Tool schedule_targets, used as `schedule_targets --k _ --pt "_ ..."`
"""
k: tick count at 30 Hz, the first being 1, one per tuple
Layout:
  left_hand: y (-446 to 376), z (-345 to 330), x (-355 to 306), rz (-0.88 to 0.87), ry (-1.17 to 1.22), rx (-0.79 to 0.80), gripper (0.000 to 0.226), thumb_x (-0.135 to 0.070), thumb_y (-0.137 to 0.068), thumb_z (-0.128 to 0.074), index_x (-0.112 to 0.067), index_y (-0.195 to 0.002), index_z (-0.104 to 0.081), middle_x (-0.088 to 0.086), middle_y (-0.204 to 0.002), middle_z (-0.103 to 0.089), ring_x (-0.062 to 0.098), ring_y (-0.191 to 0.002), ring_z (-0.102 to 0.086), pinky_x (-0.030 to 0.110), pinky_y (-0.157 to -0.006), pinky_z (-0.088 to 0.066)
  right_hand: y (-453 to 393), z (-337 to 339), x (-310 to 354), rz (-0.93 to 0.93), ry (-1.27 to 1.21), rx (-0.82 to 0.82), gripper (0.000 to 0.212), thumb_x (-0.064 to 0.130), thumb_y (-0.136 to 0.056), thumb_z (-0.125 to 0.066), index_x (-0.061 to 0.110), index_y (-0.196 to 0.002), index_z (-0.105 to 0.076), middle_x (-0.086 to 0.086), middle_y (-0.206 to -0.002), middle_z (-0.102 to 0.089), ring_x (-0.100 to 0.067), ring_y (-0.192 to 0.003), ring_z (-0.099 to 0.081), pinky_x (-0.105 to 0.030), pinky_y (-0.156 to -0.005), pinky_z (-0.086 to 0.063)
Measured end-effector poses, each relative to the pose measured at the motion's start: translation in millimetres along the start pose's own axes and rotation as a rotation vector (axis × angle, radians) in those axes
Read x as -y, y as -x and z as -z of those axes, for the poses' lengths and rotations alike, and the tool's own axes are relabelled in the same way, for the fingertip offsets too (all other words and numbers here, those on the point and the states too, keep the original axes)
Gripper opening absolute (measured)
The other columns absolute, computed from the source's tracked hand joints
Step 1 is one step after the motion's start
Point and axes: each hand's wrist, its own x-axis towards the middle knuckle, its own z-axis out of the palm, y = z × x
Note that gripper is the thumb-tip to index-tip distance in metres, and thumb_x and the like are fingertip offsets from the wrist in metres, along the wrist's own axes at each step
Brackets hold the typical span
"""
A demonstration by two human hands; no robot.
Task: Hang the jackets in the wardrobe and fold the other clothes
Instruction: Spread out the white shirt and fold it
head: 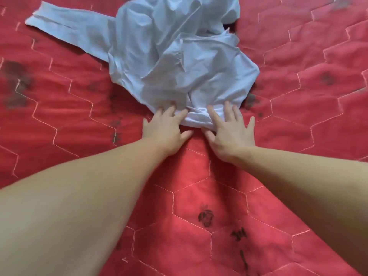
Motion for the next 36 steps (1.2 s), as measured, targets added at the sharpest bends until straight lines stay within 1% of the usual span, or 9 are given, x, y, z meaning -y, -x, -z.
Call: schedule_targets --k 7,12,18,22,24,26,28,32,36 --pt "-2 18 -14 0.184 0.181 -0.137 0.025 -0.044 -0.098 -0.048 -0.036 -0.107 -0.070 0.001 -0.115 -0.067 0.034 -0.110 -0.059 0.040 -0.093 -0.044 -3 12 -13 0.082 -0.155 -0.121 0.032 0.028 -0.098 -0.038 0.034 -0.126 -0.051 0.006 -0.149 -0.038 -0.016 -0.139 -0.031 -0.061 -0.111 -0.019" --pt "53 1 -37 0.091 0.096 -0.175 0.026 -0.034 -0.100 -0.041 -0.023 -0.096 -0.063 0.005 -0.106 -0.069 0.032 -0.103 -0.060 0.036 -0.084 -0.038 70 9 -16 0.118 -0.275 -0.197 0.012 0.024 -0.091 -0.040 0.026 -0.080 -0.045 -0.001 -0.085 -0.065 -0.027 -0.093 -0.060 -0.044 -0.091 -0.035" --pt "153 -37 -58 0.585 1.048 -0.405 0.036 -0.040 -0.087 -0.066 -0.017 -0.108 -0.050 0.008 -0.109 -0.054 0.022 -0.101 -0.051 0.028 -0.086 -0.038 239 -32 -21 0.010 -0.576 0.152 0.030 0.035 -0.083 -0.032 0.023 -0.094 -0.056 -0.002 -0.082 -0.065 -0.037 -0.079 -0.058 -0.041 -0.069 -0.042" --pt "208 -48 -66 0.902 1.573 -0.227 0.060 -0.032 -0.074 -0.080 -0.009 -0.121 -0.051 0.009 -0.113 -0.064 0.027 -0.100 -0.064 0.045 -0.093 -0.053 278 -24 9 -0.823 -1.100 0.263 0.038 -0.011 -0.100 -0.019 -0.021 -0.132 -0.038 -0.043 -0.139 -0.037 -0.052 -0.130 -0.035 -0.053 -0.111 -0.019" --pt "235 -48 -75 0.840 1.631 -0.104 0.030 -0.004 -0.079 -0.068 -0.002 -0.108 -0.063 0.018 -0.099 -0.071 0.030 -0.088 -0.070 0.038 -0.077 -0.059 263 -3 6 -1.238 -1.250 -0.189 0.037 0.003 -0.103 -0.028 -0.016 -0.125 -0.051 -0.039 -0.127 -0.052 -0.042 -0.127 -0.047 -0.046 -0.112 -0.023" --pt "264 -49 -82 0.678 1.502 -0.033 0.025 0.001 -0.072 -0.063 -0.006 -0.095 -0.071 0.012 -0.090 -0.075 0.023 -0.083 -0.072 0.031 -0.070 -0.058 283 8 -2 -1.485 -0.941 -0.097 0.021 0.015 -0.091 -0.055 0.002 -0.098 -0.071 -0.017 -0.096 -0.071 -0.030 -0.097 -0.067 -0.039 -0.096 -0.041" --pt "291 -44 -87 0.480 1.446 0.037 0.036 -0.007 -0.062 -0.064 -0.011 -0.097 -0.072 0.005 -0.096 -0.076 0.018 -0.092 -0.072 0.036 -0.084 -0.058 348 -6 -25 -1.087 -0.808 0.364 0.015 0.016 -0.086 -0.068 0.014 -0.100 -0.065 -0.006 -0.098 -0.068 -0.023 -0.095 -0.067 -0.027 -0.087 -0.049" --pt "330 -31 -94 0.243 1.592 0.310 0.044 -0.004 -0.069 -0.080 -0.005 -0.113 -0.071 0.007 -0.107 -0.074 0.022 -0.103 -0.070 0.035 -0.092 -0.055 350 0 -40 -0.357 -0.926 0.206 0.102 0.044 -0.063 -0.086 0.022 -0.147 -0.031 -0.001 -0.145 -0.037 -0.019 -0.132 -0.042 -0.032 -0.106 -0.042" --pt "356 -25 -93 0.359 1.707 0.359 0.036 -0.008 -0.078 -0.071 -0.002 -0.114 -0.070 0.014 -0.105 -0.073 0.023 -0.090 -0.071 0.028 -0.075 -0.058 325 1 -32 -0.291 -0.981 0.264 0.022 0.017 -0.078 -0.068 0.025 -0.098 -0.067 0.005 -0.095 -0.070 -0.012 -0.086 -0.065 -0.016 -0.062 -0.047"
